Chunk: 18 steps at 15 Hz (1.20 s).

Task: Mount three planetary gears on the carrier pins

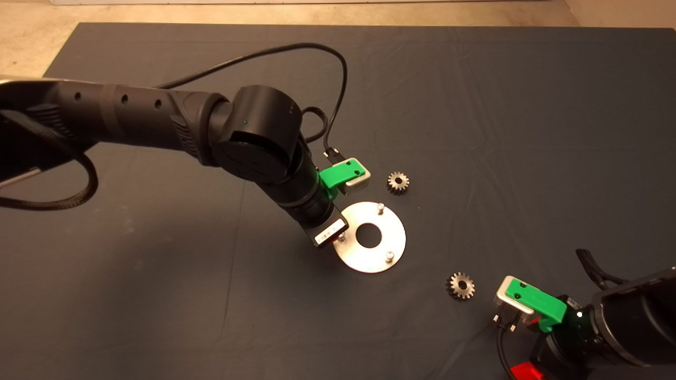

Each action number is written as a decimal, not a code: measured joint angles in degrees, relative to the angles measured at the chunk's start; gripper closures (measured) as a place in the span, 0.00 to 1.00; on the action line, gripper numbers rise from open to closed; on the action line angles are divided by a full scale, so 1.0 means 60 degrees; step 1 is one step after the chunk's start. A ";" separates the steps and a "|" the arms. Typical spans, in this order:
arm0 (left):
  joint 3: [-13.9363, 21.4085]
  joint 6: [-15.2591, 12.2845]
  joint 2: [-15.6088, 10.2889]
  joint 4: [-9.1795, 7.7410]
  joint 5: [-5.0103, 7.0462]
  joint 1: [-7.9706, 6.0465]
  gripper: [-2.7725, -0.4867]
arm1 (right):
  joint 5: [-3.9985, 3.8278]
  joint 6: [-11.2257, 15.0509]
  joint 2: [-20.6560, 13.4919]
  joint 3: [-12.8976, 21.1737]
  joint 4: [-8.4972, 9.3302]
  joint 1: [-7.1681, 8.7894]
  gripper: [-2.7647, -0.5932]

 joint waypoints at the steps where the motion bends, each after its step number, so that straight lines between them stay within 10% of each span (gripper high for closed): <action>1: 0.0024 -0.0010 0.0076 0.0120 -0.0004 0.0000 0.94 | 0.0008 -0.0004 -0.0004 0.0000 0.0000 0.0073 0.27; 12: 0.0110 -0.0006 0.0397 0.0429 0.0230 0.0046 0.94 | -0.0003 0.0000 -0.0004 0.0000 0.0051 0.0317 0.27; 18: 0.0110 0.0136 0.0462 0.0760 0.0317 0.0685 0.94 | -0.0005 0.0000 -0.0007 0.0000 0.0073 0.0453 0.27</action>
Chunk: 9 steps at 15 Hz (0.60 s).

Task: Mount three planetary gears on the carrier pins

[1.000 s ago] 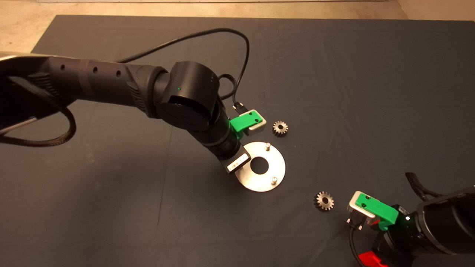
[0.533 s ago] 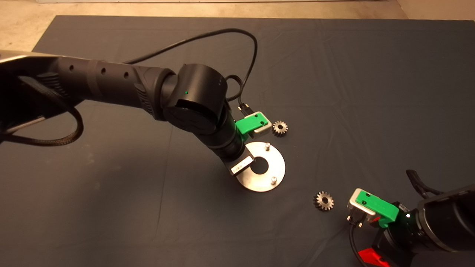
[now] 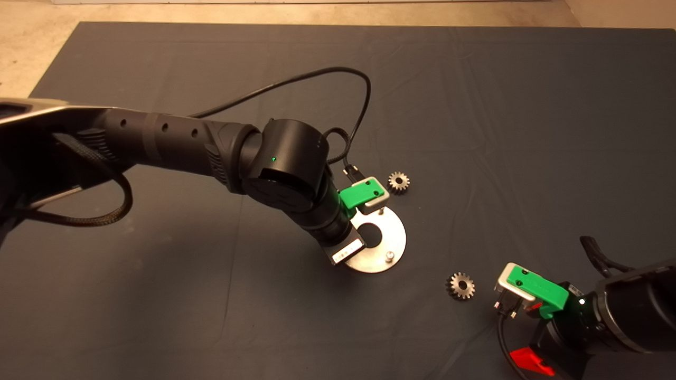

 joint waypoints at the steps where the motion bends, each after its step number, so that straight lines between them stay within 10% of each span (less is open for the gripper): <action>1: 0.0000 0.0124 0.0000 0.0051 0.0001 0.0004 0.94 | 0.0002 -0.0001 -0.0001 0.0000 0.0008 0.0000 0.27; 9: -0.0197 0.0542 0.0065 0.0347 0.0006 0.0430 0.95 | 0.0002 0.0000 -0.0007 0.0000 0.0018 0.0000 0.27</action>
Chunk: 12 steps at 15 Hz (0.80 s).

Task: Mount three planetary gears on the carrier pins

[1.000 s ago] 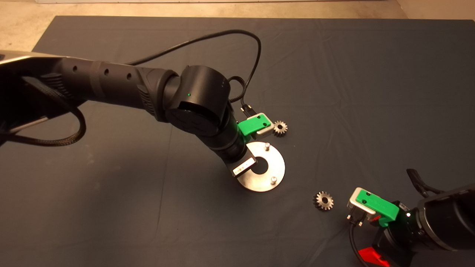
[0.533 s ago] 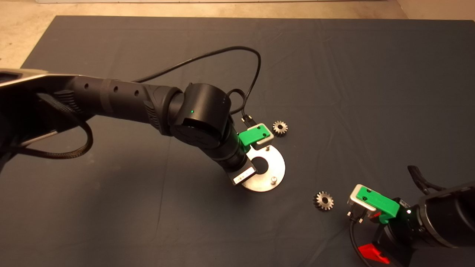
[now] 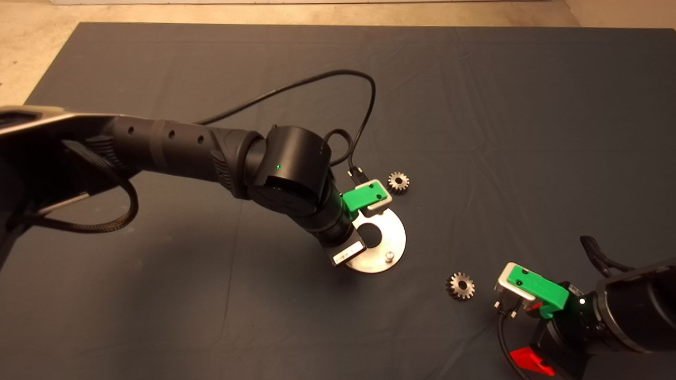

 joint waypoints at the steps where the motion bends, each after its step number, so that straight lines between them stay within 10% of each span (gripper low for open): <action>1: -0.0008 0.0004 0.0000 -0.0004 0.0002 0.0055 0.95 | -0.0002 0.0000 0.0000 0.0000 0.0000 0.0000 0.27; 12: -0.0364 0.0410 0.0022 0.0065 0.0000 0.0051 0.95 | -0.0002 0.0000 -0.0012 0.0000 0.0004 0.0000 0.27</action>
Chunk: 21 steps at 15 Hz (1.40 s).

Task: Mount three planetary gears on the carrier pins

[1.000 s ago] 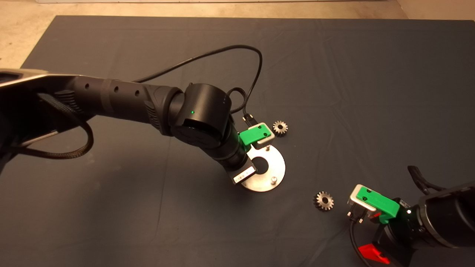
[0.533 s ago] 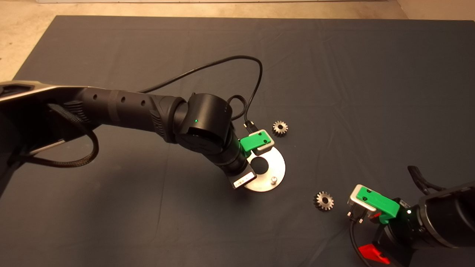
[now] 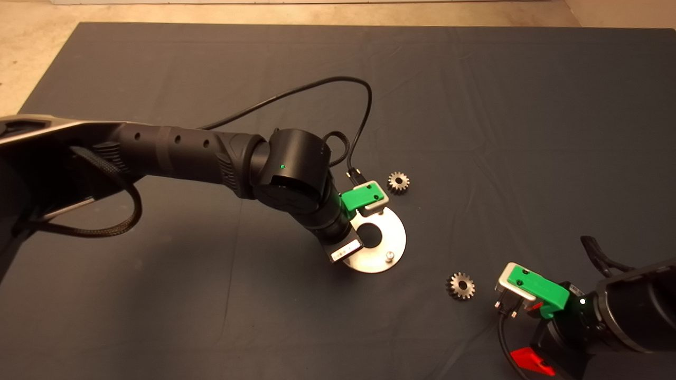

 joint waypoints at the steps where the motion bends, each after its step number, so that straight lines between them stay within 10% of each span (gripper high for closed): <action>1: -0.0038 0.0012 0.0000 0.0004 -0.0002 0.0000 0.95 | 0.0002 -0.0001 0.0000 0.0000 0.0000 0.0000 0.27; 21: -0.0347 0.0049 0.0091 0.0230 -0.0065 0.0000 0.95 | 0.0002 0.0000 0.0000 0.0000 0.0000 -0.0004 0.27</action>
